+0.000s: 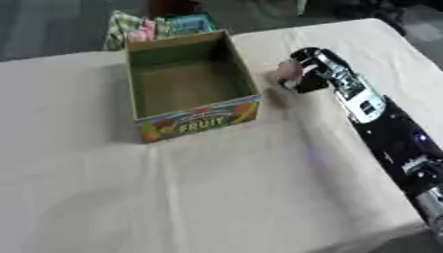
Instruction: Pick up objects on the table and place them in the box.
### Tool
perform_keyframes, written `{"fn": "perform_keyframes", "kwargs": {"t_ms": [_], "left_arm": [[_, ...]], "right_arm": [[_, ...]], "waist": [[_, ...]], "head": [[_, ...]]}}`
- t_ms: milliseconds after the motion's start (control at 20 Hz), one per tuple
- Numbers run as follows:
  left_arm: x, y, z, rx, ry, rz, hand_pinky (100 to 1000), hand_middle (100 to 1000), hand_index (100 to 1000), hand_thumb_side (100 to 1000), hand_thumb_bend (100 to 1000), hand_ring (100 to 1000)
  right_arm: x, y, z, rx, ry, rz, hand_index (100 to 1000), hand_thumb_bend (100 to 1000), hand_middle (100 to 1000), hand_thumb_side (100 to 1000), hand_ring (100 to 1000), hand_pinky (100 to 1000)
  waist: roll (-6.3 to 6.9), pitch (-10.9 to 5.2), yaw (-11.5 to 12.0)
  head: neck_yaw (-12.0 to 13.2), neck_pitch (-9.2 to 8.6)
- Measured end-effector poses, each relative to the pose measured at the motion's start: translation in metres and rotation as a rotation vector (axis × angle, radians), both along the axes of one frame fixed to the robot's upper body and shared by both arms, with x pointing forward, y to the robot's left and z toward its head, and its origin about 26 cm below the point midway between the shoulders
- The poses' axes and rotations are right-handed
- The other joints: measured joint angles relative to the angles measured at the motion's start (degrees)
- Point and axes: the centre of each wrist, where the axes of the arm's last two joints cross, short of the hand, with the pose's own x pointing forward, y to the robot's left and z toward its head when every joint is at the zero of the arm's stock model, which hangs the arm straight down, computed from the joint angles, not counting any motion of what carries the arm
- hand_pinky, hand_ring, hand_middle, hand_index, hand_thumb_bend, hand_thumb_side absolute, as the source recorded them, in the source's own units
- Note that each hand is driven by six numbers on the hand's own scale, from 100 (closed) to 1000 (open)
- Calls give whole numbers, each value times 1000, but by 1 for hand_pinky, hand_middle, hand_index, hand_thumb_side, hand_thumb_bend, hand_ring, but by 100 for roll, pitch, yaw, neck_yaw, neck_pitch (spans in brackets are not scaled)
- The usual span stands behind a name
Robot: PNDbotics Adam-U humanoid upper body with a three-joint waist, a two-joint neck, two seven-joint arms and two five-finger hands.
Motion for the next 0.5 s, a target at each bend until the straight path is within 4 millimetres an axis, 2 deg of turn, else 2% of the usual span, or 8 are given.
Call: {"fn": "perform_keyframes", "kwargs": {"t_ms": [50,100,150,200,300,500], "left_arm": [[0,0,0,0,0,0,569,620,744,100,457,582],[0,0,0,0,0,0,570,620,744,100,457,582],[0,0,0,0,0,0,570,620,744,100,457,582],[0,0,0,0,0,0,570,620,744,100,456,582],[0,0,0,0,0,0,570,620,744,100,457,582],[0,0,0,0,0,0,569,620,744,100,457,582]], "right_arm": [[0,1,-1,-8,0,-4,719,138,577,100,780,726],[0,1,-2,-15,-1,-6,661,100,517,100,765,717],[1,2,-2,-21,-5,-9,631,100,489,100,756,710],[1,2,-2,-27,-9,-14,538,100,412,100,723,685],[1,2,-2,-37,-25,-27,459,100,334,100,680,654],[0,4,3,-42,-95,-49,432,100,305,100,659,640]], "waist": [[1,-1,0],[1,-1,-1],[1,-2,-1],[0,-4,-4],[-1,-10,-7],[-3,-11,-11]], "head": [[0,0],[0,0],[0,0],[0,0],[0,0],[0,0]]}}
